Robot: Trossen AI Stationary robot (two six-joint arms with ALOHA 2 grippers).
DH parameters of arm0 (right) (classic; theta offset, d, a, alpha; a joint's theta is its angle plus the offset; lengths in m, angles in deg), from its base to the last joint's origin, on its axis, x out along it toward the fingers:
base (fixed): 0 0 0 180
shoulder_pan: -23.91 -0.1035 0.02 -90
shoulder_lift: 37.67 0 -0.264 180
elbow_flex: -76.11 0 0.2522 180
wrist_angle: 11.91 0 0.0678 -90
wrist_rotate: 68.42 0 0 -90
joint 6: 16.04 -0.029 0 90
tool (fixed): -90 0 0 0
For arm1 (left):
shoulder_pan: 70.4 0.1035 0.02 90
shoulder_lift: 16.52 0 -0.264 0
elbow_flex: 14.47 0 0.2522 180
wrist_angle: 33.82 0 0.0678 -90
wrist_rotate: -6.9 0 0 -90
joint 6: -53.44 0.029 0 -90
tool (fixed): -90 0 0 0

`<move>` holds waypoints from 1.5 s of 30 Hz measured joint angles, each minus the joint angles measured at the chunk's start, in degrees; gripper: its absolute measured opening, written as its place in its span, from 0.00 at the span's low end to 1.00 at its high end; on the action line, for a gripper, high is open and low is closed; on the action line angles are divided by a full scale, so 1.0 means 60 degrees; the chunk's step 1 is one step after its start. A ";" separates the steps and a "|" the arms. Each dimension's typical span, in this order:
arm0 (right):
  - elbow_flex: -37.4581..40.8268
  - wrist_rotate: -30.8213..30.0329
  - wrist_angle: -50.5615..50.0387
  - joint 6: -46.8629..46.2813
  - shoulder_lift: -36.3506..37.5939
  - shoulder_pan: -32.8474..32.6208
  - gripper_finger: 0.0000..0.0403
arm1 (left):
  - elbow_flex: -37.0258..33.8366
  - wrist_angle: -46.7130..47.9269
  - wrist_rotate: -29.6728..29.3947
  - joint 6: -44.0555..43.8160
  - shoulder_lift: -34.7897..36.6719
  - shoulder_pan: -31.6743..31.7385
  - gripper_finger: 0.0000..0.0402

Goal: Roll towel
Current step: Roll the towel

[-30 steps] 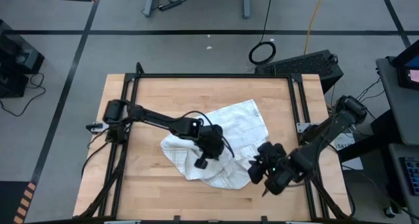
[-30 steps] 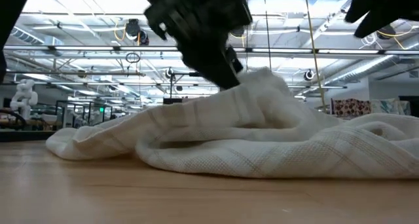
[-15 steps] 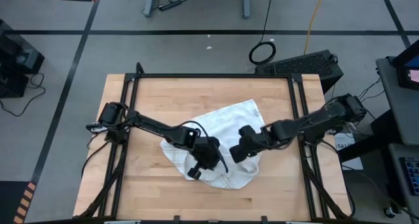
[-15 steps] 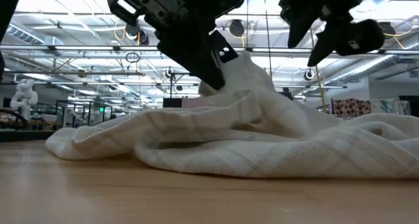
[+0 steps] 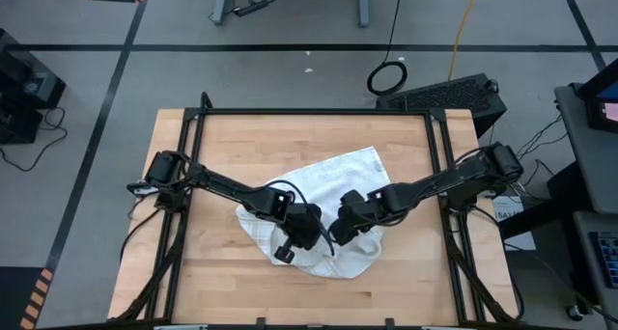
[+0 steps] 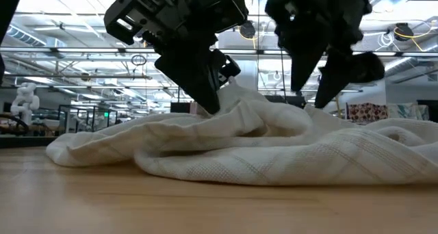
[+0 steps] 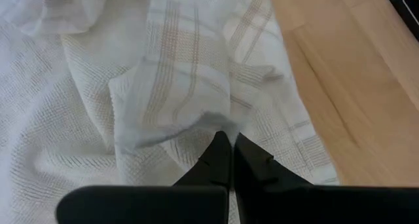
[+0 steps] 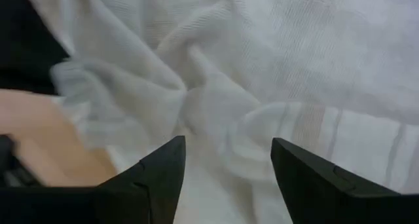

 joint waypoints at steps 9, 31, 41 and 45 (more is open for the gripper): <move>-0.0007 0.0065 0.0093 -0.0039 -0.1000 -0.0063 0.44 | -0.0004 0.0062 -0.0004 -0.0004 -0.0007 -0.0007 0.01; -0.0069 -0.1582 0.0287 -0.1437 0.2070 -0.2456 0.01 | 0.0015 0.0896 0.0714 0.3806 0.4123 0.0336 0.01; -0.0058 -0.1687 0.0220 -0.0837 0.1071 -0.2614 0.00 | -0.0004 -0.1074 0.1551 0.4601 0.1538 0.0408 0.01; -0.0066 -0.1252 0.0312 -0.1010 0.1113 -0.2742 0.00 | -0.0002 -0.2737 0.1207 0.4415 0.0908 0.0312 0.01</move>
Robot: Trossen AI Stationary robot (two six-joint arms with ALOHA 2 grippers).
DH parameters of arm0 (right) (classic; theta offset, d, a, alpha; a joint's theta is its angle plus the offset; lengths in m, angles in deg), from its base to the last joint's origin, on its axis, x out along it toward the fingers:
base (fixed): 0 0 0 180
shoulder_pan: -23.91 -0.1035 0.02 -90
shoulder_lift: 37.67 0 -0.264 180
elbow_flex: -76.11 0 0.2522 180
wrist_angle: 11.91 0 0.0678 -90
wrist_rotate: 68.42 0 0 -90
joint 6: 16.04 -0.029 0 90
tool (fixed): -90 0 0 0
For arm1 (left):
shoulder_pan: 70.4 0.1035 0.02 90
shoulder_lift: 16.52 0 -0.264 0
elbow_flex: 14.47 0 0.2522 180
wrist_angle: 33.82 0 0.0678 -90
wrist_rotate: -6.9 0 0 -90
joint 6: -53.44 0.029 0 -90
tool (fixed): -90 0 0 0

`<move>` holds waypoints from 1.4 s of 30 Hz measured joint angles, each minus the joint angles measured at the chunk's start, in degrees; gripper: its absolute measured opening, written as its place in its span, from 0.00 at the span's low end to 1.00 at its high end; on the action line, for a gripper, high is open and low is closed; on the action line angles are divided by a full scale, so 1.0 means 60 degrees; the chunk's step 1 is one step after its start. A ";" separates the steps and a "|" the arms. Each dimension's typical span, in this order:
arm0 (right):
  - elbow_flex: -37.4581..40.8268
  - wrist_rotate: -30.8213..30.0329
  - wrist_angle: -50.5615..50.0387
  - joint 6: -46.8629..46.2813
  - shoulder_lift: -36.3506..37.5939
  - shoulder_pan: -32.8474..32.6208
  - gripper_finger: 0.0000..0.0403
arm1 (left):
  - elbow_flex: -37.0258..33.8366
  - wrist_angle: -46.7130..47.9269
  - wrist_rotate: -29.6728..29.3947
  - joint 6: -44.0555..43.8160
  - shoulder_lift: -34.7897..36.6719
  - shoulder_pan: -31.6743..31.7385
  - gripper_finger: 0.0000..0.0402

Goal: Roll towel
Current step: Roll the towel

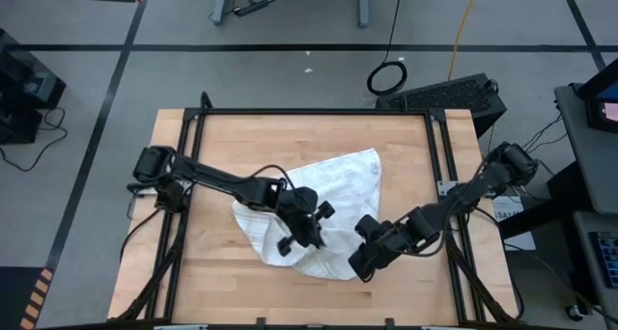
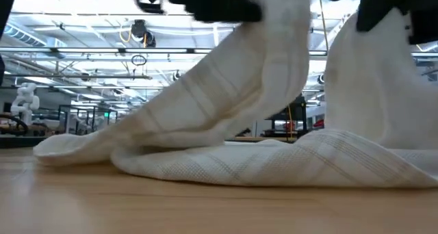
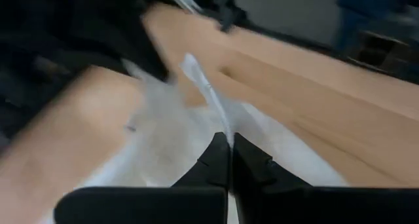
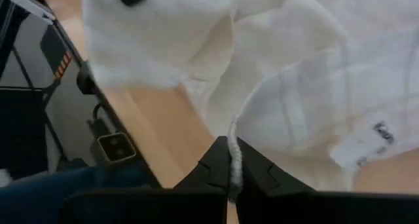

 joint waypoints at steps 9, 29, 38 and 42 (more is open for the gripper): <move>0.0000 0.0020 -0.1837 -0.1304 0.0398 -0.0612 0.03 | 0.0271 -0.0501 0.1392 -0.0724 0.0099 0.0199 0.05; 0.0007 0.0610 -0.2159 -0.1788 0.0709 -0.0703 0.13 | 0.0284 0.3246 0.2939 0.0059 0.0539 0.0832 0.02; 0.0007 -0.0778 -0.0031 -0.1796 0.1585 -0.1539 0.33 | 0.0159 0.3177 0.3609 -0.0408 0.0899 0.0786 0.02; -0.0004 -0.1059 0.0793 -0.0383 0.0992 -0.1550 0.35 | 0.0159 0.3174 0.3609 -0.0408 0.0975 0.0748 0.02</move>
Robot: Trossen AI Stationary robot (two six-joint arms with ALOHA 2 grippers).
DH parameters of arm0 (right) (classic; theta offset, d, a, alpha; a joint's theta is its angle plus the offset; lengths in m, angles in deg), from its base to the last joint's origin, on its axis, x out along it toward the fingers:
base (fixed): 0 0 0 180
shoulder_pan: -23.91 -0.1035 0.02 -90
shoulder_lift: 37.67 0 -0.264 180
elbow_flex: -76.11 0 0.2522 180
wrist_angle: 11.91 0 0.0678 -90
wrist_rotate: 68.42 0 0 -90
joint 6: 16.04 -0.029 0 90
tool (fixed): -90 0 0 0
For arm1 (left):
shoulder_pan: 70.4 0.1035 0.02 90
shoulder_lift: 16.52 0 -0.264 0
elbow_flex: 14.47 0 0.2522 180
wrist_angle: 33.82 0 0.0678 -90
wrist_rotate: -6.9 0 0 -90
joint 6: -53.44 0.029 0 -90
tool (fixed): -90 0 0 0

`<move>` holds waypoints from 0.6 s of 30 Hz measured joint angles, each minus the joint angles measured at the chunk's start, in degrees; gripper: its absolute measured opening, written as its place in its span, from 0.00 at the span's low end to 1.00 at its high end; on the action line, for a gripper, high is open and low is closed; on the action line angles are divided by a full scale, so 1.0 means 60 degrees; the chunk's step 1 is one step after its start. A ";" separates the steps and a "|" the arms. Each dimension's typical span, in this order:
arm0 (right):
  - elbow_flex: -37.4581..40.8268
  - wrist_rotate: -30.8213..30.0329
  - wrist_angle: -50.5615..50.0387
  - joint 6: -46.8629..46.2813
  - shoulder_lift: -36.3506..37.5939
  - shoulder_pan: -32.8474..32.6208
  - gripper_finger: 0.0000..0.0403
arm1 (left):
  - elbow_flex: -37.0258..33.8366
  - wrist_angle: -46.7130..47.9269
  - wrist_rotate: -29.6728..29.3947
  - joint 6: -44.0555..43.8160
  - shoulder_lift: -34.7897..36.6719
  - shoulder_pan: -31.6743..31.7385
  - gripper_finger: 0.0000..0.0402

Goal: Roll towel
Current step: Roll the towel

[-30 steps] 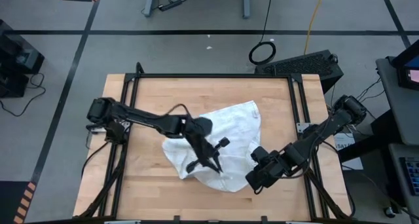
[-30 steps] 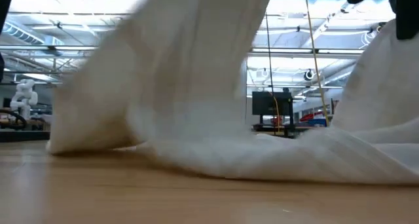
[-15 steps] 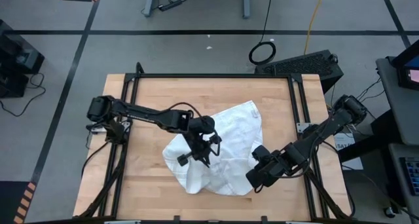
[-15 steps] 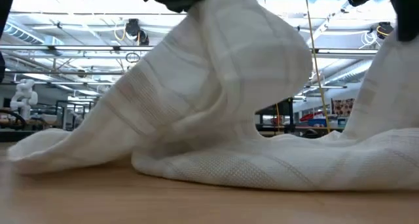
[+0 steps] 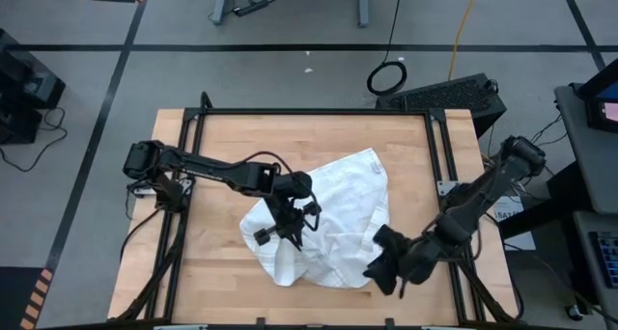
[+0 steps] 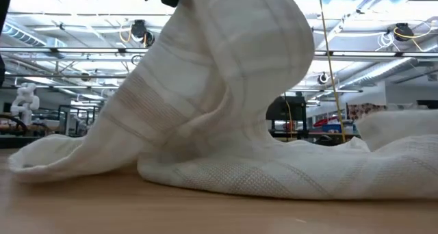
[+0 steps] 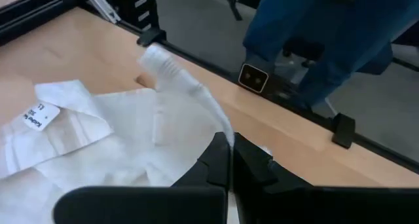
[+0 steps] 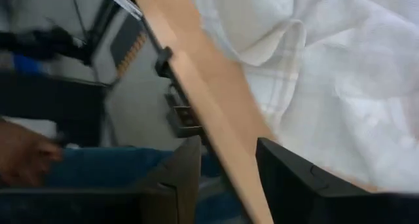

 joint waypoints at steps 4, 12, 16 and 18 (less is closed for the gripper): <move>0.0000 0.0036 0.0448 0.0940 -0.1123 0.0147 0.35 | 0.0000 0.0060 -0.0014 0.0000 0.0025 0.0004 0.02; 0.0015 0.0073 0.1844 0.1849 -0.3306 0.0389 0.35 | 0.0000 0.0066 -0.0051 -0.0001 0.0022 0.0004 0.02; 0.0011 0.0069 0.2750 0.1777 -0.4214 0.0502 0.35 | 0.0000 0.0066 -0.0109 0.0000 0.0022 0.0004 0.02; 0.0011 0.0092 0.2719 0.1430 -0.4495 0.0555 0.35 | 0.0000 0.0064 -0.0113 0.0000 0.0022 0.0004 0.02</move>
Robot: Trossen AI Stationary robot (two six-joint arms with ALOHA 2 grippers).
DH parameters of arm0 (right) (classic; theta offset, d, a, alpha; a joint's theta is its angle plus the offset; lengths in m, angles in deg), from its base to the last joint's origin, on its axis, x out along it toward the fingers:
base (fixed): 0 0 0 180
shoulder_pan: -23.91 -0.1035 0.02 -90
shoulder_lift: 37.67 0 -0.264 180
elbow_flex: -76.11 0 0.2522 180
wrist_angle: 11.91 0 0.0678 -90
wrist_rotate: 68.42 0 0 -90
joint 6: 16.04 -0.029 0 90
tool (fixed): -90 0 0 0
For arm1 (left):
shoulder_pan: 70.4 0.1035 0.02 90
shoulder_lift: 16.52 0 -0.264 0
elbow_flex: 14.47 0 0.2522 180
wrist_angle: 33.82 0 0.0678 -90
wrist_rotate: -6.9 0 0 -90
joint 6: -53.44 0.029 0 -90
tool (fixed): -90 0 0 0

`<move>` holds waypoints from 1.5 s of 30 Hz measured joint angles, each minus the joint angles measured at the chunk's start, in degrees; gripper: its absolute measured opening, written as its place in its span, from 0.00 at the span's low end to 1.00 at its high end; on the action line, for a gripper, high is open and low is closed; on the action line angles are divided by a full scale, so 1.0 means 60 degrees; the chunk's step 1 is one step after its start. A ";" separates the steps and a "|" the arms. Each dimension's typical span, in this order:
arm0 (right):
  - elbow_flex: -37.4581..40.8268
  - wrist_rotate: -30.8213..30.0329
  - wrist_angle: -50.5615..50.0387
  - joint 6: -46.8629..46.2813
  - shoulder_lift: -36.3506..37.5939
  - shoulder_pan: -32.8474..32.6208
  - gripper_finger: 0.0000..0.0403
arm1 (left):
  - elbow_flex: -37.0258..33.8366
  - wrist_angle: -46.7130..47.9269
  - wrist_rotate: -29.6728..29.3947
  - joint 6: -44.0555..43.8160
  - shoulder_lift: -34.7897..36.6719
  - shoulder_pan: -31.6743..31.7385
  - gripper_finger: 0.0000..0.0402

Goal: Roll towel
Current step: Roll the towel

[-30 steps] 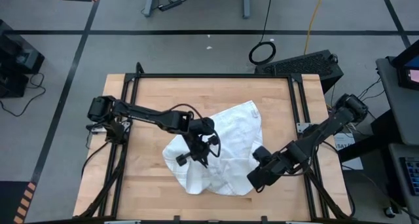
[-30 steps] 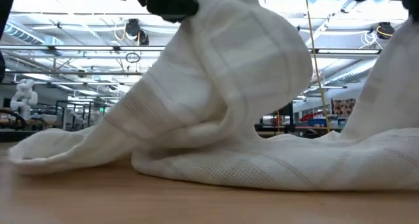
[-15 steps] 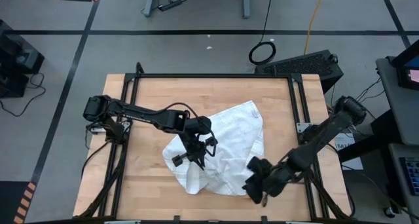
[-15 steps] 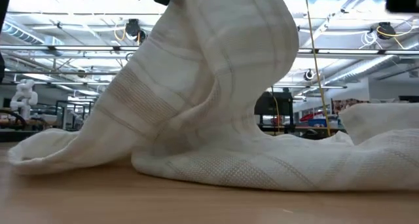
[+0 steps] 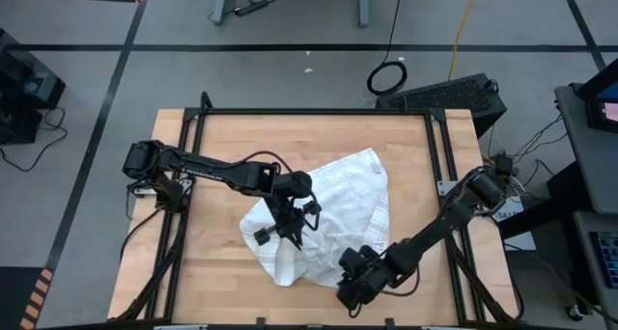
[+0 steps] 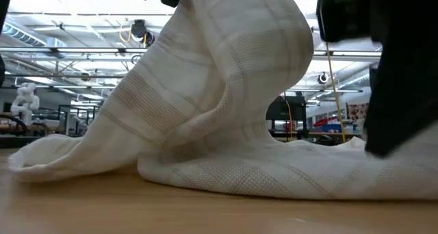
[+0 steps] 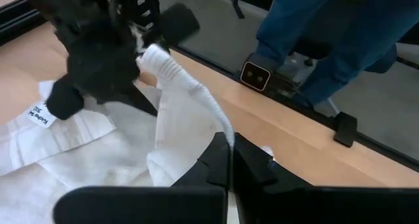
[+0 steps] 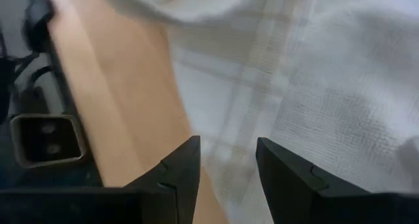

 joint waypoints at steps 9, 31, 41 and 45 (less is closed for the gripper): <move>-0.0005 0.0707 0.0263 0.0352 -0.0191 0.0001 0.12 | 0.0000 0.0034 -0.0007 -0.0015 0.0000 0.0000 0.02; -0.0007 -0.0686 -0.0586 0.0287 0.1748 0.0372 0.06 | -0.0004 -0.0752 -0.0033 -0.1152 -0.0007 -0.0076 0.02; -0.0007 -0.0642 -0.0416 0.3370 0.2480 0.0624 0.27 | -0.0004 -0.0899 -0.0011 -0.2029 0.0029 -0.0296 0.02; -0.0007 -0.0512 -0.0822 0.4639 0.2726 0.0627 0.36 | -0.0004 -0.1526 -0.0083 -0.2792 0.0029 -0.0458 0.02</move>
